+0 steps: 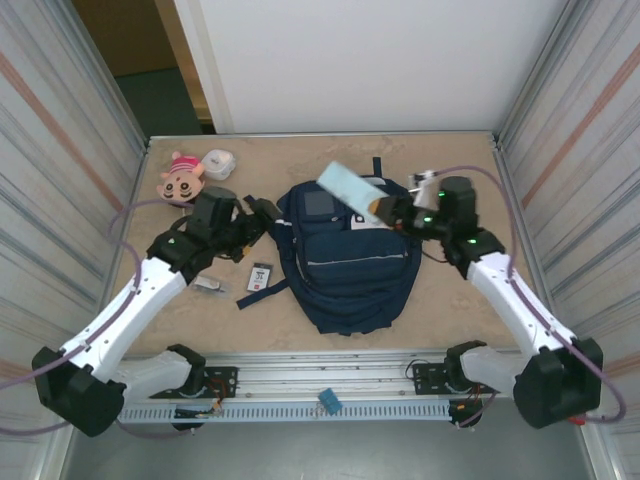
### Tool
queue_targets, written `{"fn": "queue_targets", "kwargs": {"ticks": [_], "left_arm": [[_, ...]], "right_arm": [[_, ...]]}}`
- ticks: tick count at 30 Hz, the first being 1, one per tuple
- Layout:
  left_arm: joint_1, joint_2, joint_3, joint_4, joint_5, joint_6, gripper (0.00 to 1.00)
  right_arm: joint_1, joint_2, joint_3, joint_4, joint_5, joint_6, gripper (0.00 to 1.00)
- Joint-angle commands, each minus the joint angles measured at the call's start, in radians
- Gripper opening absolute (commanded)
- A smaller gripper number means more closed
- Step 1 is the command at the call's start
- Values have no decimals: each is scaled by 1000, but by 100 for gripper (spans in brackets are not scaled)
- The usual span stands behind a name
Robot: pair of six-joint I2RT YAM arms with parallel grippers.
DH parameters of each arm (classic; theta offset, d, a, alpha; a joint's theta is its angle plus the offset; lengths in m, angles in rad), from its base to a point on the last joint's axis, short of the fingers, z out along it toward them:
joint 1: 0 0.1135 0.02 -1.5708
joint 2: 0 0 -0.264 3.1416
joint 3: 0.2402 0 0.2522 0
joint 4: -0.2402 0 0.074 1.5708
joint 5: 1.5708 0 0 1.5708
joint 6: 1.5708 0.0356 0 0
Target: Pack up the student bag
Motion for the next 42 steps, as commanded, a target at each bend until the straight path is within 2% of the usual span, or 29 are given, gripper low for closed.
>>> {"fn": "queue_targets", "kwargs": {"ticks": [1, 5, 8, 11, 16, 22, 24, 26, 30, 32, 34, 35, 42], "left_arm": [[-107, 52, 58, -9, -173, 335, 94], [-267, 141, 72, 123, -151, 757, 93], [-378, 208, 70, 207, -100, 1069, 93], [-431, 293, 86, 228, -60, 1262, 98], [-444, 412, 126, 253, -44, 1404, 99], [-423, 505, 136, 282, -66, 1475, 99], [-404, 523, 140, 297, -63, 1461, 94], [-386, 542, 152, 302, -42, 1443, 81], [-377, 551, 163, 304, -25, 1429, 48], [-374, 525, 158, 316, -21, 1404, 28], [-367, 487, 163, 324, -28, 1348, 2], [-361, 473, 174, 313, -19, 1324, 0], [-296, 394, 228, 300, -13, 1147, 0]], "right_arm": [[-154, -49, 24, -156, -203, -8, 21], [-407, -48, 31, -264, -335, -20, 20], [-509, -59, 42, -336, -372, -63, 19], [-550, -80, 50, -387, -373, -94, 20], [-557, -103, 42, -431, -365, -108, 20], [-557, -150, 49, -474, -353, -127, 20], [-557, -154, 51, -488, -355, -135, 20], [-558, -158, 52, -509, -357, -150, 20], [-561, -174, 89, -605, -316, -219, 20], [-565, -184, 116, -669, -276, -234, 20], [-567, -195, 149, -753, -213, -234, 21], [-568, -203, 167, -796, -188, -236, 21], [-568, -306, 251, -1037, -92, -223, 22]]}}
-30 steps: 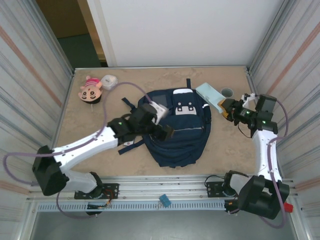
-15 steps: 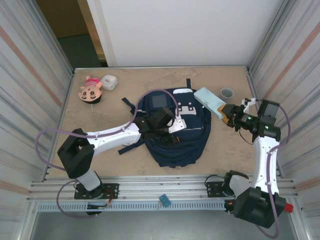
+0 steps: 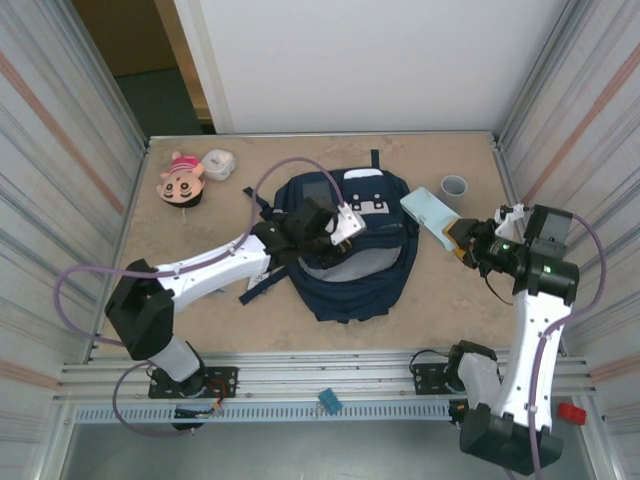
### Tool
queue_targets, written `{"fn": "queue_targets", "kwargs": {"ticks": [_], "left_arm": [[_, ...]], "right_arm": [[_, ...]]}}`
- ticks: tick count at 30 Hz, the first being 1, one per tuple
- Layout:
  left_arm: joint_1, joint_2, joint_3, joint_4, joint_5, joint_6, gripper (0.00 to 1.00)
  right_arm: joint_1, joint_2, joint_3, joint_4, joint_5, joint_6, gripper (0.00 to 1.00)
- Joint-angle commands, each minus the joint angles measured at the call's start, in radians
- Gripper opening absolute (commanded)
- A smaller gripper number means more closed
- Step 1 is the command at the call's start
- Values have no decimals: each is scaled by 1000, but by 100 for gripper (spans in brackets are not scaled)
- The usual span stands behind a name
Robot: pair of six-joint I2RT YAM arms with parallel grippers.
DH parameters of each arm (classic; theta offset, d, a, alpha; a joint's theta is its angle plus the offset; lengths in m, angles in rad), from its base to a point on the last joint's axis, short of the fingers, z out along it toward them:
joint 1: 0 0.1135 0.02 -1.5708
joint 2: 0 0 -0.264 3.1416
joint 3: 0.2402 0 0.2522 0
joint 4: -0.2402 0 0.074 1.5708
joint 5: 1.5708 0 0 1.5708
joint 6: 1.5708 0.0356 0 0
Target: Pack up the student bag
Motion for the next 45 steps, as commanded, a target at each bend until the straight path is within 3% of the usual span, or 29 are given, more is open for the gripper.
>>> {"fn": "queue_targets", "kwargs": {"ticks": [1, 6, 10, 13, 16, 20, 25, 31, 37, 45], "left_arm": [[43, -74, 63, 28, 0, -127, 0], [84, -71, 139, 3, 0, -199, 0], [88, -53, 183, 3, 5, -212, 0], [88, -31, 209, 7, 37, -232, 0], [88, -18, 232, 20, 77, -264, 0], [88, -20, 245, 59, 113, -316, 0], [88, -21, 266, 75, 115, -360, 0], [88, -14, 276, 90, 132, -378, 0], [91, -5, 296, 102, 150, -390, 0], [101, -6, 308, 126, 187, -412, 0]], "right_arm": [[-9, -43, 54, -179, 37, -35, 22], [4, -68, 88, -365, 51, -92, 22], [68, -94, 31, -360, -1, -61, 22], [190, -116, -57, -197, -17, 67, 22], [362, -150, -180, 136, 38, 296, 22], [579, -118, -335, 562, 223, 560, 20], [757, -34, -433, 866, 493, 691, 21], [872, 126, -497, 1167, 663, 784, 21], [952, 310, -475, 1294, 747, 842, 26], [996, 522, -425, 1444, 757, 909, 28]]}}
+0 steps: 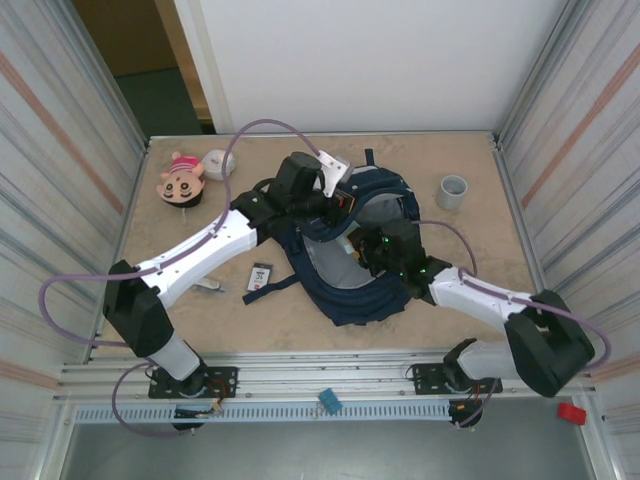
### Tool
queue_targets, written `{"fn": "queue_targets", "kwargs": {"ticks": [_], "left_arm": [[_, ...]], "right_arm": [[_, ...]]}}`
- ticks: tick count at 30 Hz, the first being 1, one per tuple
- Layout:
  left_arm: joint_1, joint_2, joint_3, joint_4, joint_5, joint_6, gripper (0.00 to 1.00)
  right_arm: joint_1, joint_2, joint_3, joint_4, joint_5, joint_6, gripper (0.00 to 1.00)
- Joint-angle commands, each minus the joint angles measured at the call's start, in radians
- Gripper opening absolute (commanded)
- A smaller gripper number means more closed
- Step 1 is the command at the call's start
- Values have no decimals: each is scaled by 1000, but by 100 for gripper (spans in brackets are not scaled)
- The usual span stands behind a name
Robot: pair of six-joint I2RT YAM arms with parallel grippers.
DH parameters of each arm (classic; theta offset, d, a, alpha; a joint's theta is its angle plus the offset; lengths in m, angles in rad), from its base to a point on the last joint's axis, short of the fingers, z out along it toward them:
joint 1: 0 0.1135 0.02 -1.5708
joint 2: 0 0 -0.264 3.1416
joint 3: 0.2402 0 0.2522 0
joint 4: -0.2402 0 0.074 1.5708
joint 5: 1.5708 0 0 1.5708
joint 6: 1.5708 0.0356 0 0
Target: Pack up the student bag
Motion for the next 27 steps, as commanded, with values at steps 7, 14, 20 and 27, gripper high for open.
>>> {"fn": "queue_targets", "kwargs": {"ticks": [7, 14, 20, 27], "left_arm": [[22, -35, 71, 165, 59, -57, 0], [37, -51, 48, 159, 32, -60, 0], [49, -60, 26, 128, -7, -39, 0], [63, -60, -10, 117, -33, -34, 0]], "right_arm": [[23, 208, 111, 208, 2, 91, 32], [20, 300, 146, 162, -84, 124, 54], [10, 207, 104, 14, -121, 106, 68], [-10, -42, 56, -256, -112, 16, 71]]}}
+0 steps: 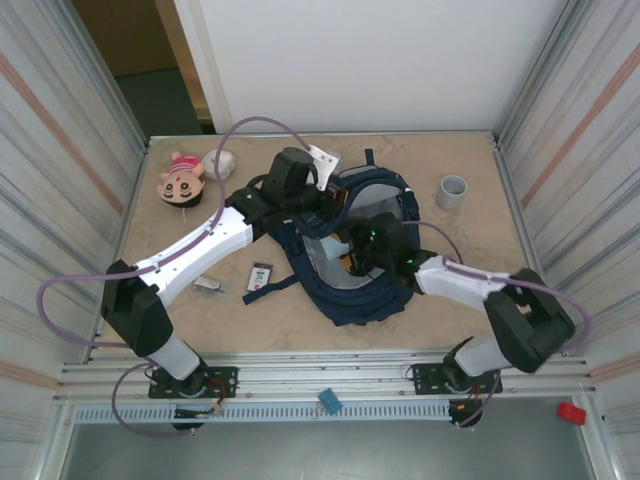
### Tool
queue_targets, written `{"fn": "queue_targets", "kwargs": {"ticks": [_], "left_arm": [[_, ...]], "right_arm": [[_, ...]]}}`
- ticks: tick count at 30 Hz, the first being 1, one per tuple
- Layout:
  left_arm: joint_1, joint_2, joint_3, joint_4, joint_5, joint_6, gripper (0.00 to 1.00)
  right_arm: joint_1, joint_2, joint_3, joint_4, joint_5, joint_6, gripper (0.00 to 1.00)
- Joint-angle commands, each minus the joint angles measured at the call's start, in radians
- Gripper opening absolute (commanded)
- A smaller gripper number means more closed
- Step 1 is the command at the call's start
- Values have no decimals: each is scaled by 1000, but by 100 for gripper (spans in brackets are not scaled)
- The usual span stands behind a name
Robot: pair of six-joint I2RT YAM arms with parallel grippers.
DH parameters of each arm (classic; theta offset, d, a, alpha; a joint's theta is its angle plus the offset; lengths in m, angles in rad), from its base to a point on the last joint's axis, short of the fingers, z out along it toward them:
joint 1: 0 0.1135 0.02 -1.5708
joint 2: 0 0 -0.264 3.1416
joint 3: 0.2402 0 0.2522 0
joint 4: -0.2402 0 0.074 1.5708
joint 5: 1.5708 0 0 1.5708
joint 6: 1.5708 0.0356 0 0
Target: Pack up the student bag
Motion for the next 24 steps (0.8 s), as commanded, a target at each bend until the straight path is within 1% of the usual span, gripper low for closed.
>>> {"fn": "queue_targets", "kwargs": {"ticks": [1, 5, 7, 8, 10, 13, 16, 18, 22, 24], "left_arm": [[14, -56, 1, 93, -32, 8, 0], [13, -50, -5, 75, -28, 8, 0], [11, -53, -15, 64, -26, 4, 0], [9, -54, -22, 56, -27, 7, 0], [-1, -58, -43, 40, -38, 19, 0], [-29, -56, -89, 22, -69, 59, 0], [-46, -47, -143, 27, -55, 36, 1], [-54, -44, -169, 22, -48, 4, 10], [-77, -75, -207, -20, -66, -72, 39], [-77, -110, -223, -59, -91, -137, 50]], "right_arm": [[-15, -122, -14, -197, -3, -76, 71], [-22, -281, -1, -377, 30, -156, 71], [-33, -356, 21, -479, 60, -216, 71], [-39, -423, 40, -534, 81, -252, 70], [-48, -505, 75, -609, 130, -327, 70], [-77, -621, 111, -642, 173, -427, 70], [-128, -645, 168, -641, 141, -536, 70], [-152, -620, 216, -663, 97, -590, 70], [-154, -555, 281, -694, 58, -678, 69], [-154, -532, 295, -686, 43, -703, 69]]}}
